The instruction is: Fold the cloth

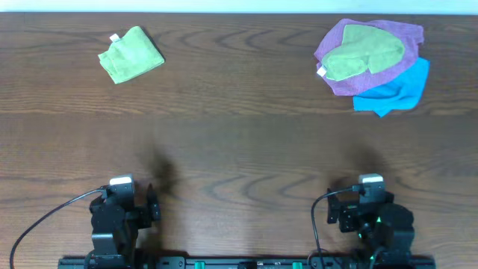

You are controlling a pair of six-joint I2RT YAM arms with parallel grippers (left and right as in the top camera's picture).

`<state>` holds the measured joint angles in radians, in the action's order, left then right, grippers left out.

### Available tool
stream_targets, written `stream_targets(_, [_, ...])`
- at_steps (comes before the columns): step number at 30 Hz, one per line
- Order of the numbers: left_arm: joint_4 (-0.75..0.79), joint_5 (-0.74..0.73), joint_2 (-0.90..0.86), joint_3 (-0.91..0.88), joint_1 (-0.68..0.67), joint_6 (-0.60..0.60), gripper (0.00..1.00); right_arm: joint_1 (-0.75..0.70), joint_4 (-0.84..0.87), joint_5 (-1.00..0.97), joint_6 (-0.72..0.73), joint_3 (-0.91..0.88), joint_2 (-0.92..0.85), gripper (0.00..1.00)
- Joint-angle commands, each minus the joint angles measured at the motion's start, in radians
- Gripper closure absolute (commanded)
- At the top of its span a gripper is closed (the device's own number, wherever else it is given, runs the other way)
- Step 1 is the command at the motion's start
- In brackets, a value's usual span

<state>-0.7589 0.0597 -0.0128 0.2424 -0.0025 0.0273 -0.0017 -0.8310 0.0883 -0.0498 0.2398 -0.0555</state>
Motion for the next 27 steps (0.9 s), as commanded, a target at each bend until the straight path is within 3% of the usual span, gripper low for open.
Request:
stream_targets(1, [-0.001,0.011,0.009,-0.005,-0.004,0.011,0.05,-0.007,0.003,-0.01,-0.019,-0.031,0.029,0.01])
stream_targets(27, [-0.001,0.011,0.009,-0.005,-0.004,0.011,0.05,-0.007,0.008,-0.036,-0.019,-0.055,0.047,0.01])
